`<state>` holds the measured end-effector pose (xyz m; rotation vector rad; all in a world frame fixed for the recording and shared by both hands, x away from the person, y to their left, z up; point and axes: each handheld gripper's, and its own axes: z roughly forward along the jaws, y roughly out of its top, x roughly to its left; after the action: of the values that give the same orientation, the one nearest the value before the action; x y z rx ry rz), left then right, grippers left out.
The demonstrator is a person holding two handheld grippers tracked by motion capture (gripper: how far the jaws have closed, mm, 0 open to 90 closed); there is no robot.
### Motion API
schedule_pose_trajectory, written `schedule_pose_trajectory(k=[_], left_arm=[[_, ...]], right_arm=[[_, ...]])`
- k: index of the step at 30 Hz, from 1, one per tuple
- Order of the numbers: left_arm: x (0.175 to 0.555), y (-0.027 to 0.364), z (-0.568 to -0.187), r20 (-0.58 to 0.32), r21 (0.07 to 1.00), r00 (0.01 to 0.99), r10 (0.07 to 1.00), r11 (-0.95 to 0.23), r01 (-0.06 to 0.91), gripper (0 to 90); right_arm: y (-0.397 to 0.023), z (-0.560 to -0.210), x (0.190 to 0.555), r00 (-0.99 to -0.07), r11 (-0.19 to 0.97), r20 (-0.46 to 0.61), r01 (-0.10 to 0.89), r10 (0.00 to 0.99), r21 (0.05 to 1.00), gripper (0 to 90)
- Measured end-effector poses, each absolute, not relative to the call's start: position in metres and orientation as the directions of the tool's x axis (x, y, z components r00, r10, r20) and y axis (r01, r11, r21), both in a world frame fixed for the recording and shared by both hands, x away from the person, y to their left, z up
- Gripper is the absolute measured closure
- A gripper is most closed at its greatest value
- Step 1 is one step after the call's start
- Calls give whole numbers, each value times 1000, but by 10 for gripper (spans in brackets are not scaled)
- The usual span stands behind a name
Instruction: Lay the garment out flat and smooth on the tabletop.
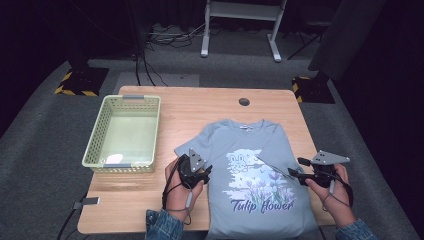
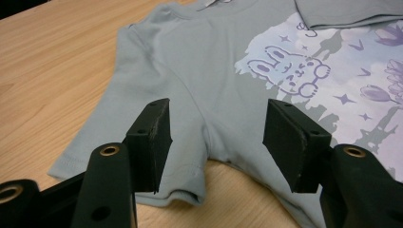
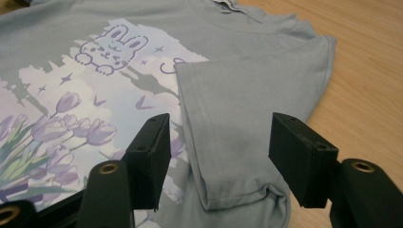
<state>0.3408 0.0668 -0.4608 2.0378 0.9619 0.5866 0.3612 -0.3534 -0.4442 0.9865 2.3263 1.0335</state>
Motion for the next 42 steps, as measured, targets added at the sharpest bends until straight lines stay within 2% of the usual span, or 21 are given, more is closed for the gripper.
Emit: schedule_pose_trajectory(k=[4,20,42], left_arm=[[341,70,-468,65,797,611,789,-409,444,418],[340,71,-472,55,794,625,779,-414,446,416],[327,90,-477,51,785,583,811,-393,479,407]], right_arm=[[-347,-440,365,-668,457,-54,446,743,769,399],[-328,-430,386,-663,464,-69,442,746,768,392],[-299,-455,425,-695,495,-50,458,718,738,384]])
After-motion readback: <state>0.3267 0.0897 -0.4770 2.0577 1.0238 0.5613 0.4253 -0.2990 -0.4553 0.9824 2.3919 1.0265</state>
